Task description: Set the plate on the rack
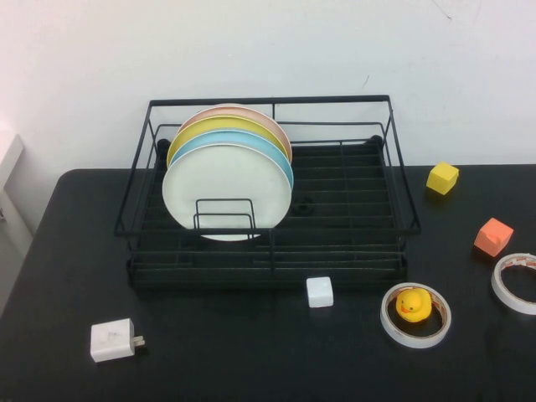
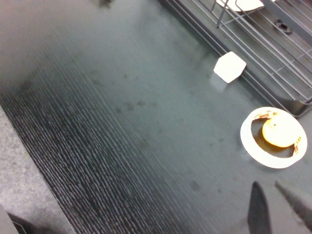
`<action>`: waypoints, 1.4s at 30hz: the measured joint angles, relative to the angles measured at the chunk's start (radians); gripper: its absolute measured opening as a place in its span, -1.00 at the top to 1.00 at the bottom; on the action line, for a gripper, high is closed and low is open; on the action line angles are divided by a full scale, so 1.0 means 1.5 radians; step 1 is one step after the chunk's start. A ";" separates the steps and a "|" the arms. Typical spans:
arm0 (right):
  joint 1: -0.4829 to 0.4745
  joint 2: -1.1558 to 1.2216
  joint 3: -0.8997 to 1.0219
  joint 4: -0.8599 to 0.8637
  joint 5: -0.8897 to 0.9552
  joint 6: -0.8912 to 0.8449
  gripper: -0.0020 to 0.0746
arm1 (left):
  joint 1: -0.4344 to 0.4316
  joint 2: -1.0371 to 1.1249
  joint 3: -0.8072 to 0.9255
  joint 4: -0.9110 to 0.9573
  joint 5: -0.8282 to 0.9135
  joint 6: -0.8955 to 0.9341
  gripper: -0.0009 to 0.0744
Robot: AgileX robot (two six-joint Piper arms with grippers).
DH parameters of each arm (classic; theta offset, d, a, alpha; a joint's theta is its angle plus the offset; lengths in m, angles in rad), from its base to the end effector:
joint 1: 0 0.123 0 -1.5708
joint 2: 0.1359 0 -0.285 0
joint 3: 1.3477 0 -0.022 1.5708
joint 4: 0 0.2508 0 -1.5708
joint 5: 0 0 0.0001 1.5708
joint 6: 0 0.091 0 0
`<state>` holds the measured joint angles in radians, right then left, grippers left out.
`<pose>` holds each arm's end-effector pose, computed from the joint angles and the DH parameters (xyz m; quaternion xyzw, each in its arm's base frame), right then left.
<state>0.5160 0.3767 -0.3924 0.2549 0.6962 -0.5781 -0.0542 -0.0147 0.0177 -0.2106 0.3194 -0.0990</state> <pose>0.0571 0.0493 0.2613 -0.4147 0.7728 0.1032 0.4691 0.0532 -0.0089 0.1798 -0.0754 0.7793 -0.1346 0.6073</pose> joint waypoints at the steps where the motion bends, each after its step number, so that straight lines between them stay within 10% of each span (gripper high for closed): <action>1: 0.000 0.000 0.000 0.002 0.000 0.000 0.95 | 0.000 0.000 0.000 0.002 0.000 -0.008 0.98; 42: 0.000 0.000 0.000 0.004 0.000 0.000 0.95 | 0.000 0.000 0.000 0.004 0.000 -0.022 0.98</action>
<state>0.5160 0.3767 -0.3924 0.2615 0.6962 -0.5781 -0.0542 -0.0147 0.0177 -0.2039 0.3194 -0.1318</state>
